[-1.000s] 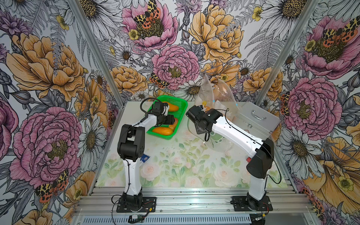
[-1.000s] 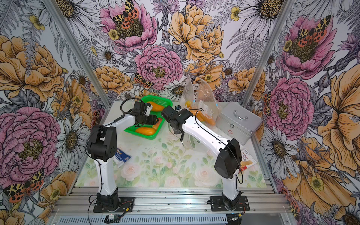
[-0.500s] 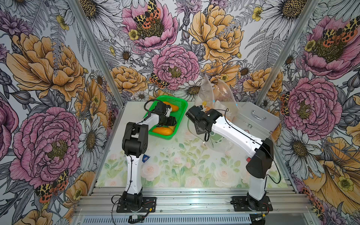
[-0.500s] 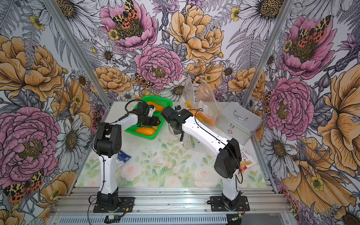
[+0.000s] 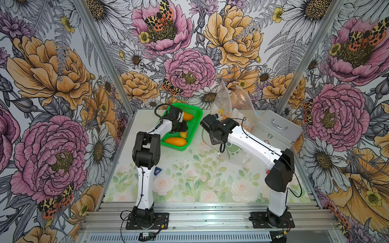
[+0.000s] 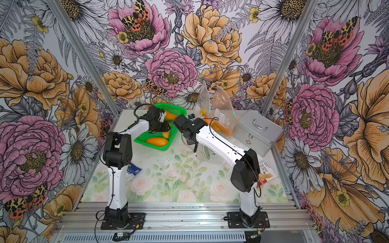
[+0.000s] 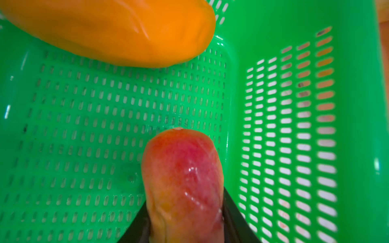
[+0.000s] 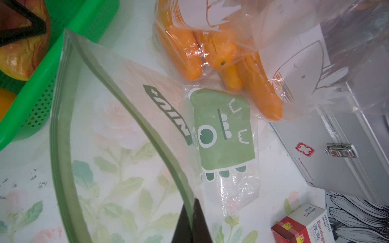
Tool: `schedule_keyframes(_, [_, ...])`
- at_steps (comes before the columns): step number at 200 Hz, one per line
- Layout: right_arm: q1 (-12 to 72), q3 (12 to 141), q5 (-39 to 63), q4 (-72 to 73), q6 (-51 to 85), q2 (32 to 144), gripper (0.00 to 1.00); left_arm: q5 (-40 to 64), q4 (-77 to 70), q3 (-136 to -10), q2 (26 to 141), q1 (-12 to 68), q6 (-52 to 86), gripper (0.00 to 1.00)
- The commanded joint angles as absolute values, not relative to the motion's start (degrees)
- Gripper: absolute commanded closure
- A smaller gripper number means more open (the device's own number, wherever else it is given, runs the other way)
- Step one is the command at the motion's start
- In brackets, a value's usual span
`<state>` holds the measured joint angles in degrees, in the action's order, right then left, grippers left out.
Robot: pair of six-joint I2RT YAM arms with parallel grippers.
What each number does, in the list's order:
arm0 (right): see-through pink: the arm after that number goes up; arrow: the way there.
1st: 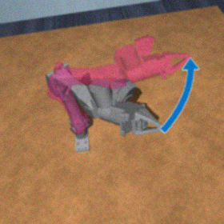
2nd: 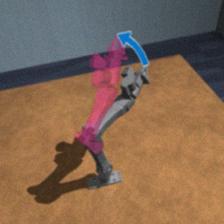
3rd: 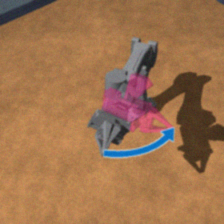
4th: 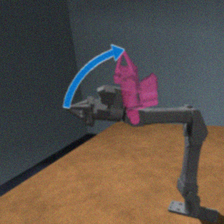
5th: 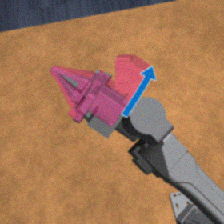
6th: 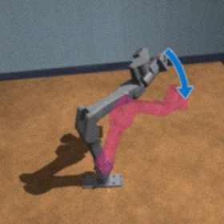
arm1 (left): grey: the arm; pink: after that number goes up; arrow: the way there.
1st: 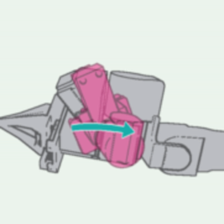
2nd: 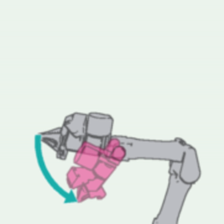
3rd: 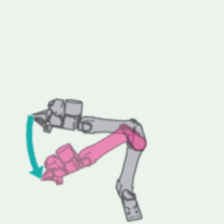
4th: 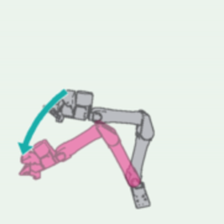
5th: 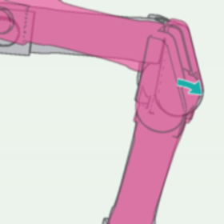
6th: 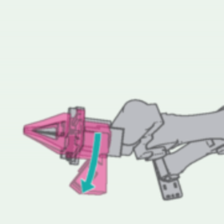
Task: Place the mango in a zip-top bag and seal the zipper
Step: Pick up the mango from the basket, then place the mango in the zipper food storage bag.
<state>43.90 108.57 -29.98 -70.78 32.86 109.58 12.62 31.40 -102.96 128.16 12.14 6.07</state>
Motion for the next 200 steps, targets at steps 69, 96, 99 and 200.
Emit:
schedule_keyframes(69, [43.67,107.30,-23.80,-66.42,31.37,107.28,1.00,14.06,3.86,-77.48,95.39,11.61,21.76,0.70])
schedule_keyframes(96, [43.61,106.76,-22.99,-65.74,31.55,106.84,1.00,16.98,-13.75,-64.82,87.91,12.94,33.46,0.70])
schedule_keyframes(99, [43.57,106.68,-22.95,-65.74,31.56,106.77,1.00,17.12,-15.09,-64.09,87.47,13.37,34.23,0.70])
schedule_keyframes(200, [42.99,105.83,-22.09,-64.83,32.56,104.22,1.00,9.72,-38.83,-52.82,88.66,27.71,47.70,0.69])
